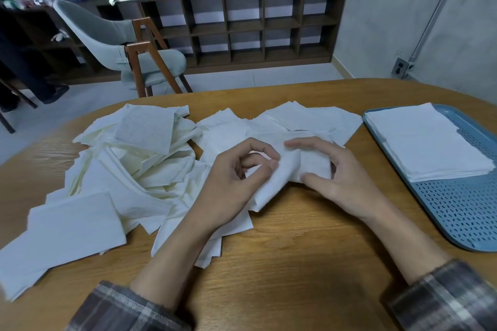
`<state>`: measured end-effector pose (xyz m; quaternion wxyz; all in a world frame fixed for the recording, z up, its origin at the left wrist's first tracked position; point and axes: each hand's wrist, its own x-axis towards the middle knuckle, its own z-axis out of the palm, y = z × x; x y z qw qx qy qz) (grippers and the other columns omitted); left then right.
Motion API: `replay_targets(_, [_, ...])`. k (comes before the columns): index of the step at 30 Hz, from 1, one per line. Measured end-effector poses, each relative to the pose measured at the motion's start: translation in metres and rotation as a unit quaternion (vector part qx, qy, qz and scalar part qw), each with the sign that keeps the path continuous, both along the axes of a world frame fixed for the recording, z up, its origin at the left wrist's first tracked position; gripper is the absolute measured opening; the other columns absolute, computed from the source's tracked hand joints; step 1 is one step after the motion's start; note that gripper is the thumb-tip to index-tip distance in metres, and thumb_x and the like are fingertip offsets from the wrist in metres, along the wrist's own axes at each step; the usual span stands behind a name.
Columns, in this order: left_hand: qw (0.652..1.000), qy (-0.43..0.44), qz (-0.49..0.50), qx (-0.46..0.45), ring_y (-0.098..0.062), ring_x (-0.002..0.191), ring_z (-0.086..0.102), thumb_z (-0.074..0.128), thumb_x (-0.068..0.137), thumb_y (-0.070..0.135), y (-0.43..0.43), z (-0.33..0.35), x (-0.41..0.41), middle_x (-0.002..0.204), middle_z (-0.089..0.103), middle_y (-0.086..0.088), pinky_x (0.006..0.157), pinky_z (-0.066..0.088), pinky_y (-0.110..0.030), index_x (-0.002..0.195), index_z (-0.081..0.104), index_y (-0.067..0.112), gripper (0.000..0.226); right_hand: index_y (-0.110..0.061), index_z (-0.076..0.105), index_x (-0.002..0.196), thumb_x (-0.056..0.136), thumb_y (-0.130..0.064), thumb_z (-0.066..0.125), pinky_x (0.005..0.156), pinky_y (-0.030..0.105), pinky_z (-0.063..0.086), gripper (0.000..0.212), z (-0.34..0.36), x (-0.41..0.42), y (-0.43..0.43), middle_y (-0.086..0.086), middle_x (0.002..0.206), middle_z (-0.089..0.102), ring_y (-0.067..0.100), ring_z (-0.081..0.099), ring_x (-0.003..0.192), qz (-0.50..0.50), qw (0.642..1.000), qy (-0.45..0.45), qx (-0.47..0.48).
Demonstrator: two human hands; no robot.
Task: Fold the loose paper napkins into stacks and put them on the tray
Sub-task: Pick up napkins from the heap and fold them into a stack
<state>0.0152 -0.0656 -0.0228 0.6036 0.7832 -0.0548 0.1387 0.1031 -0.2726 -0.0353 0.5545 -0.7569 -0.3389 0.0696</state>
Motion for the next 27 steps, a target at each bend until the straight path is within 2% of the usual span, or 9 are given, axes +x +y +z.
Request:
replay_targets(3, [1.000,0.000,-0.011,-0.003,-0.009,0.050,0.032,0.064,0.104,0.015,0.000,0.005,-0.001,0.071,0.059,-0.016,0.053,0.029,-0.017,0.112,0.070,0.018,0.010,-0.026,0.073,0.125,0.084,-0.021,0.080,0.097,0.014,0.046,0.041,0.002,-0.002,0.000,-0.016,0.129,0.071,0.005,0.062,0.126,0.039,0.999,0.027,0.007])
replay_targets(6, [1.000,0.005,-0.005,0.023,-0.010,0.049,0.028,0.063,0.105,0.026,-0.001,0.004,-0.001,0.077,0.058,-0.012,0.050,0.028,-0.015,0.123,0.067,0.028,0.019,-0.025,0.077,0.110,0.089,-0.018,0.083,0.088,0.016,0.049,0.022,0.000,-0.002,0.002,-0.013,0.111,0.077,0.004,0.068,0.109,0.014,0.999,0.046,0.001])
replay_targets(8, [1.000,0.017,0.009,0.016,-0.009,0.055,0.037,0.065,0.101,0.035,-0.003,0.004,-0.002,0.082,0.062,-0.006,0.056,0.034,-0.014,0.128,0.065,0.035,0.027,-0.022,0.078,0.096,0.090,-0.022,0.081,0.082,0.019,0.047,0.007,-0.002,-0.002,0.005,-0.010,0.099,0.078,0.004,0.070,0.096,-0.035,0.998,0.057,0.023])
replay_targets(12, [0.996,0.092,0.000,-0.021,-0.008,0.091,0.076,0.082,0.084,0.039,-0.004,0.004,-0.003,0.108,0.077,0.007,0.078,0.059,-0.022,0.134,0.055,0.042,0.057,-0.014,0.078,0.095,0.094,-0.023,0.077,0.097,0.036,0.052,0.010,-0.002,0.003,0.003,-0.001,0.106,0.080,0.015,0.072,0.107,-0.107,0.983,0.101,0.107])
replay_targets(14, [0.996,0.088,0.025,-0.013,-0.013,0.089,0.078,0.085,0.087,0.025,-0.002,0.004,-0.002,0.104,0.077,0.001,0.073,0.060,-0.024,0.132,0.056,0.040,0.056,-0.012,0.078,0.097,0.093,-0.025,0.077,0.110,0.050,0.049,0.013,-0.002,0.007,0.000,0.004,0.112,0.079,0.023,0.071,0.115,-0.122,0.973,0.125,0.147])
replay_targets(16, [0.994,0.066,0.071,-0.043,-0.017,0.084,0.077,0.083,0.090,0.018,0.001,0.005,0.000,0.096,0.076,-0.006,0.066,0.058,-0.024,0.131,0.058,0.035,0.051,-0.014,0.079,0.098,0.091,-0.028,0.078,0.115,0.056,0.045,0.015,-0.002,0.008,0.000,0.007,0.116,0.078,0.027,0.070,0.119,-0.117,0.966,0.151,0.172])
replay_targets(18, [0.989,0.047,0.117,-0.076,-0.018,0.087,0.077,0.084,0.090,0.018,0.003,0.004,0.001,0.093,0.078,-0.005,0.071,0.060,-0.028,0.129,0.060,0.034,0.049,-0.014,0.079,0.102,0.088,-0.028,0.078,0.112,0.050,0.049,0.020,-0.002,0.008,0.000,0.008,0.119,0.078,0.029,0.070,0.119,-0.096,0.962,0.187,0.175])
replay_targets(22, [0.987,0.022,0.145,-0.071,-0.019,0.090,0.075,0.085,0.088,0.020,0.009,0.002,0.002,0.092,0.078,-0.004,0.076,0.061,-0.033,0.127,0.062,0.034,0.046,-0.010,0.074,0.115,0.088,-0.019,0.073,0.086,0.026,0.059,0.029,0.002,0.004,0.001,0.008,0.120,0.078,0.025,0.074,0.111,-0.030,0.949,0.262,0.174])
replay_targets(27, [0.994,0.028,0.099,-0.037,-0.019,0.086,0.075,0.086,0.087,0.017,0.008,0.002,0.003,0.086,0.077,-0.003,0.071,0.059,-0.031,0.125,0.065,0.032,0.046,-0.017,0.066,0.135,0.090,-0.017,0.070,0.097,0.030,0.059,0.045,0.005,-0.001,0.005,0.004,0.130,0.074,0.023,0.071,0.121,0.029,0.951,0.275,0.140])
